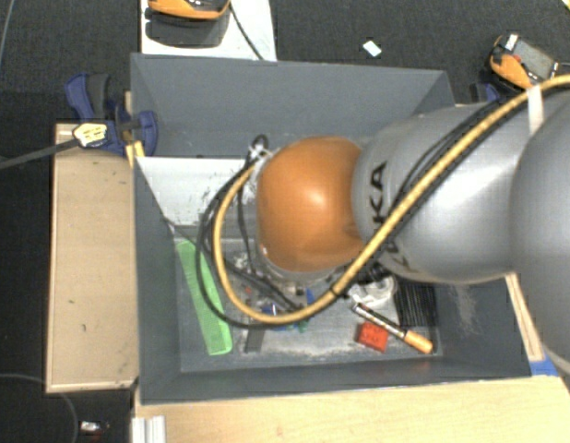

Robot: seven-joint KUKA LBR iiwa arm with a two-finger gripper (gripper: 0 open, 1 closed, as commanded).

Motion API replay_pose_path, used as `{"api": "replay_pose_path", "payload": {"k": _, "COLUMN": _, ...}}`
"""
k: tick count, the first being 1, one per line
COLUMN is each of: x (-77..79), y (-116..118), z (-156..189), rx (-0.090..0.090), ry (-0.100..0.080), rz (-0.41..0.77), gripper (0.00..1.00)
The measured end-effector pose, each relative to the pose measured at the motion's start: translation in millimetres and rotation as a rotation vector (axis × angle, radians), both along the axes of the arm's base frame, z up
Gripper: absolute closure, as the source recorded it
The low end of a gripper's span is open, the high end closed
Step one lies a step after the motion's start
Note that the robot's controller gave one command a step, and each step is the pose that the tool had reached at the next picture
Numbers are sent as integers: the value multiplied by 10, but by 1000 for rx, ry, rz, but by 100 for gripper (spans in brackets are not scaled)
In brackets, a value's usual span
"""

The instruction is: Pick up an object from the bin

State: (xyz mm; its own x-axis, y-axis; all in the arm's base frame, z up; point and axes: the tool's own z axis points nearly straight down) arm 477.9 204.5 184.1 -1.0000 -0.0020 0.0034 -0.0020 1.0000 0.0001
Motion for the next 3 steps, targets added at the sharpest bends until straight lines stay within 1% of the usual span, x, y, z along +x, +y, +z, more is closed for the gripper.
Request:
{"api": "replay_pose_path", "payload": {"k": 1, "x": 17, "y": -6, "z": 23, "rx": 1, "ry": -5, "rz": -4, "gripper": 0}}
{"api": "replay_pose_path", "payload": {"k": 2, "x": 425, "y": -742, "z": -885, "rx": 3, "ry": -10, "rz": -114, "gripper": 0}}
{"api": "replay_pose_path", "payload": {"k": 3, "x": 489, "y": -809, "z": -1148, "rx": 7, "ry": -13, "rz": -76, "gripper": 0}}
